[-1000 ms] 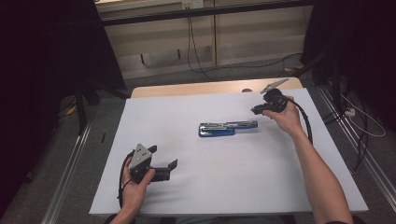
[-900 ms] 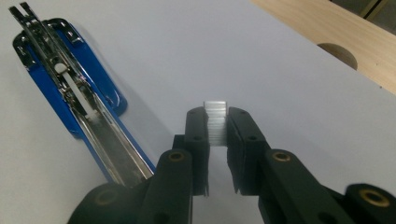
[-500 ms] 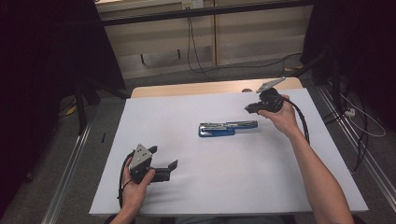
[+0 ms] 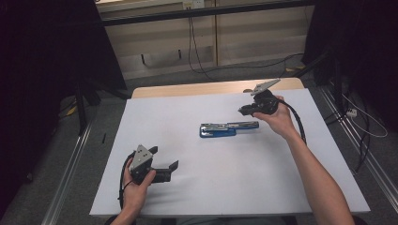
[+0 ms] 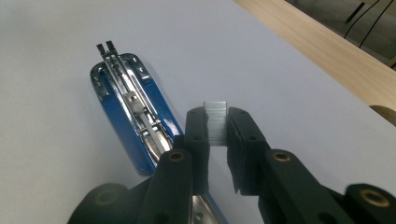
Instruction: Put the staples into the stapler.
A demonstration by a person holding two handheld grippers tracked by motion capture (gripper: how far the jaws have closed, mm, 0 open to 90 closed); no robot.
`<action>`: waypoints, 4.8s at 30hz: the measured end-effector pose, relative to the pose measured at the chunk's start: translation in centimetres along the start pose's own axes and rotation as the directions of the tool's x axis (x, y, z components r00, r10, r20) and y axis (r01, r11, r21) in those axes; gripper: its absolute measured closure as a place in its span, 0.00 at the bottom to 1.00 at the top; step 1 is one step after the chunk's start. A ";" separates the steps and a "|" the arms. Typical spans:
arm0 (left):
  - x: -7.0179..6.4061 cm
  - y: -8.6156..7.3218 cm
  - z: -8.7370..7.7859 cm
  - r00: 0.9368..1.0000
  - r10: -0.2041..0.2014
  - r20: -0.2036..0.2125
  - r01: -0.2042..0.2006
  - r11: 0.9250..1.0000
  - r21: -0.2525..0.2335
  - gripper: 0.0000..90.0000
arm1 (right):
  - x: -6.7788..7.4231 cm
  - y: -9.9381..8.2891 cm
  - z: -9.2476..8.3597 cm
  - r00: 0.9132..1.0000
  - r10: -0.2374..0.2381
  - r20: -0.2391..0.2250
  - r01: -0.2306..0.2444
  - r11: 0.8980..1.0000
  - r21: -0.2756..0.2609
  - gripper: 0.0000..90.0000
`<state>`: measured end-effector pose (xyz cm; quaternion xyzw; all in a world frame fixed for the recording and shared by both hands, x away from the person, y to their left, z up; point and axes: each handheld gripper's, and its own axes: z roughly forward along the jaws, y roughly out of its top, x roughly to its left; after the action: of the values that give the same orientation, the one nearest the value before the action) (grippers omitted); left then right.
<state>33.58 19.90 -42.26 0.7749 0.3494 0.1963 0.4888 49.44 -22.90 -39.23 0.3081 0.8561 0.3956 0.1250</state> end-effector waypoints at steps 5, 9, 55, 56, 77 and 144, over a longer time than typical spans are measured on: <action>0.0 0.0 0.0 1.000 0.002 -0.003 -0.002 1.000 0.000 0.05 | 0.7 0.6 0.4 1.000 -0.019 -0.019 0.019 1.000 -0.006 0.88; 0.0 0.0 0.0 1.000 -0.003 -0.007 0.003 1.000 0.003 0.04 | 1.3 1.1 0.9 0.998 -0.040 -0.039 0.040 0.999 -0.002 0.88; -0.4 -0.1 0.1 1.000 0.000 0.010 0.000 1.000 0.016 0.04 | 6.6 5.9 8.1 0.949 -0.257 -0.183 0.270 0.962 0.050 0.88; -0.4 -0.1 0.1 1.000 0.001 0.010 -0.001 1.000 0.019 0.04 | 6.6 5.9 8.1 0.948 -0.255 -0.188 0.270 0.961 0.054 0.88; -0.3 -0.2 0.1 1.000 0.004 0.008 -0.004 1.000 0.019 0.04 | 6.1 5.4 9.3 0.924 -0.300 -0.236 0.328 0.941 0.088 0.88; -0.1 -0.2 0.0 1.000 -0.002 0.009 0.002 1.000 0.010 0.04 | 5.8 5.5 9.7 0.915 -0.314 -0.253 0.346 0.934 0.090 0.84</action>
<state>33.43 19.87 -42.39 0.7779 0.3489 0.1908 0.4865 51.73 -10.77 -41.25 0.1177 0.9289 0.3446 0.0675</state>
